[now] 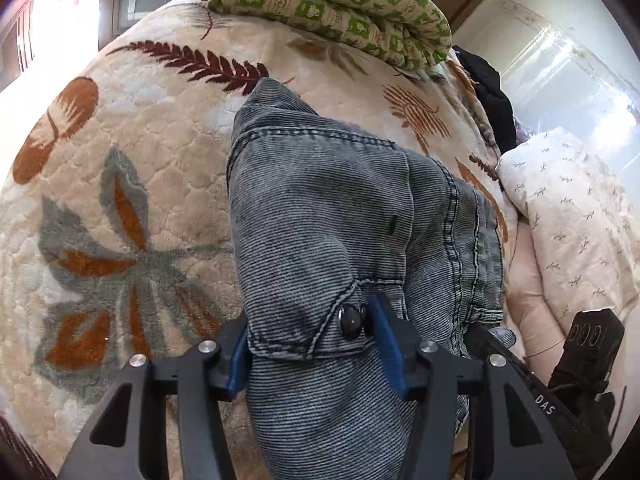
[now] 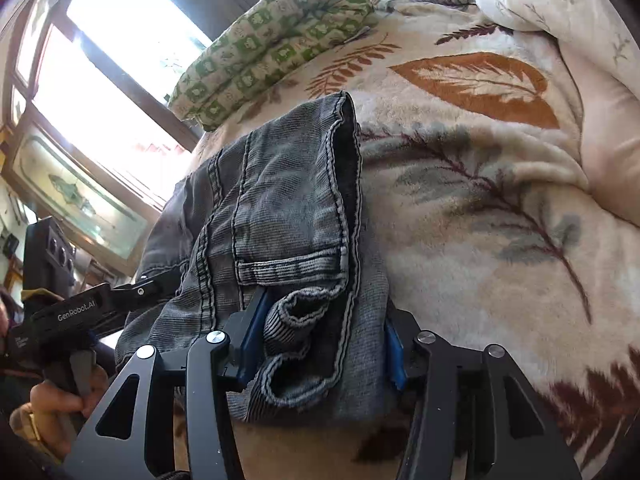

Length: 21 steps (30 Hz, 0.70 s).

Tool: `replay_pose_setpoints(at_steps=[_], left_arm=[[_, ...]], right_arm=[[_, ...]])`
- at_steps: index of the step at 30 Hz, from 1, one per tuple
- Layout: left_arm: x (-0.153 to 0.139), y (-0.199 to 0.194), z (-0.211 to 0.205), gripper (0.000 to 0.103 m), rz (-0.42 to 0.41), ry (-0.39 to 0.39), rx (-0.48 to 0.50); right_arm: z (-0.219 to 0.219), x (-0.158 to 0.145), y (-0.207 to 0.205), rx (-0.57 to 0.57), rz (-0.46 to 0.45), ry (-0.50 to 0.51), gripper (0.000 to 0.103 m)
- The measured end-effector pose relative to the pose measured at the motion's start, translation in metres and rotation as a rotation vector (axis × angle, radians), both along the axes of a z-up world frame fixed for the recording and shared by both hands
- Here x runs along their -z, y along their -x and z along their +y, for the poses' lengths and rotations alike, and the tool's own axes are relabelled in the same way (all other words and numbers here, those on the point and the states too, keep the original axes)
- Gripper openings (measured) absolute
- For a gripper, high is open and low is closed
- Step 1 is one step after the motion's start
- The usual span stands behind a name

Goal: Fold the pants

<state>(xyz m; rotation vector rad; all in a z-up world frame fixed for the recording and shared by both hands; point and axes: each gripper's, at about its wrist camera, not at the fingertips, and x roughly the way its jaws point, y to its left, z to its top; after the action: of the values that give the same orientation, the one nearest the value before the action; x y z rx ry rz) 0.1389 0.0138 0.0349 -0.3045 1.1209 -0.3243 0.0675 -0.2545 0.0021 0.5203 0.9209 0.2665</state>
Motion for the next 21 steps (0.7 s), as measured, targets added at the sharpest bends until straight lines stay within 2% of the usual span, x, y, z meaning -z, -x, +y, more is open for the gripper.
replay_pose_setpoints(at_steps=[2,4,7,12,21], left_arm=[[-0.004,0.005,-0.001,0.048,-0.032,0.001,0.015],[-0.011,0.010,-0.003,0.044,-0.065,-0.003,0.023],[-0.019,0.012,0.000,0.042,-0.077,0.027,0.020],[-0.034,0.013,-0.003,0.041,-0.103,0.035,0.037],[-0.057,0.011,-0.015,0.041,-0.161,0.021,0.069]], right_arm=[[0.003,-0.003,0.000,-0.007,-0.004,0.001,0.036],[0.003,-0.010,0.002,0.001,-0.012,-0.013,0.029],[0.000,-0.025,0.003,0.008,-0.052,-0.038,0.023],[0.003,-0.047,0.006,0.001,-0.116,-0.016,0.022],[0.002,-0.066,0.008,0.007,-0.167,0.013,0.022]])
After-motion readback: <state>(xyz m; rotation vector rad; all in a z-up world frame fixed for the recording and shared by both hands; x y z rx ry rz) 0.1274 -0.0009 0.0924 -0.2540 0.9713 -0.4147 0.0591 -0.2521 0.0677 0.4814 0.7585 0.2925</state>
